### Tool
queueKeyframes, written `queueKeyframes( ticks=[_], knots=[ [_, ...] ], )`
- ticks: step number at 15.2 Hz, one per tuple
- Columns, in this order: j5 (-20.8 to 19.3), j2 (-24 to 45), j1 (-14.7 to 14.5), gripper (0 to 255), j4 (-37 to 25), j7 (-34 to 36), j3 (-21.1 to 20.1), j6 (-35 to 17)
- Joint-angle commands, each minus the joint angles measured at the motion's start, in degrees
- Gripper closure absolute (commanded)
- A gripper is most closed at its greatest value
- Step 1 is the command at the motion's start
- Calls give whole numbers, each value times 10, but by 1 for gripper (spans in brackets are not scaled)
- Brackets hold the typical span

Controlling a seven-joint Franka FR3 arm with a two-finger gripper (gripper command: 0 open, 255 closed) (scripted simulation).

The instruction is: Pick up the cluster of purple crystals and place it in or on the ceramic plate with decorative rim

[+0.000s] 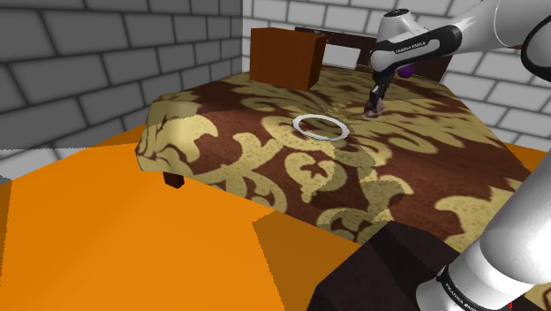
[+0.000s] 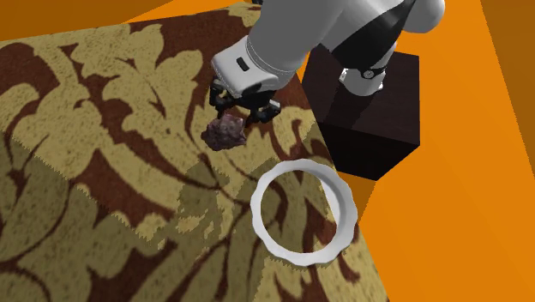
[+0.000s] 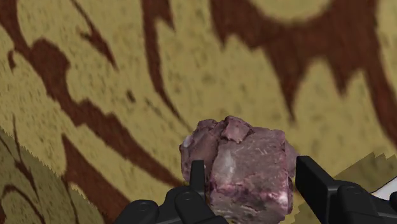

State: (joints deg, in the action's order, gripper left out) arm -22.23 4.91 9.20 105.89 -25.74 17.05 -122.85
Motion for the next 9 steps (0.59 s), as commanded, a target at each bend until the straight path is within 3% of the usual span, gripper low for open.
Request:
queueKeyframes(
  ticks=[1, 9],
  knots=[
    [-7, -5, -15, 255, -2, 26, -11, 16],
    [-17, 10, -73, 255, -39, 120, -59, 78]
  ],
)
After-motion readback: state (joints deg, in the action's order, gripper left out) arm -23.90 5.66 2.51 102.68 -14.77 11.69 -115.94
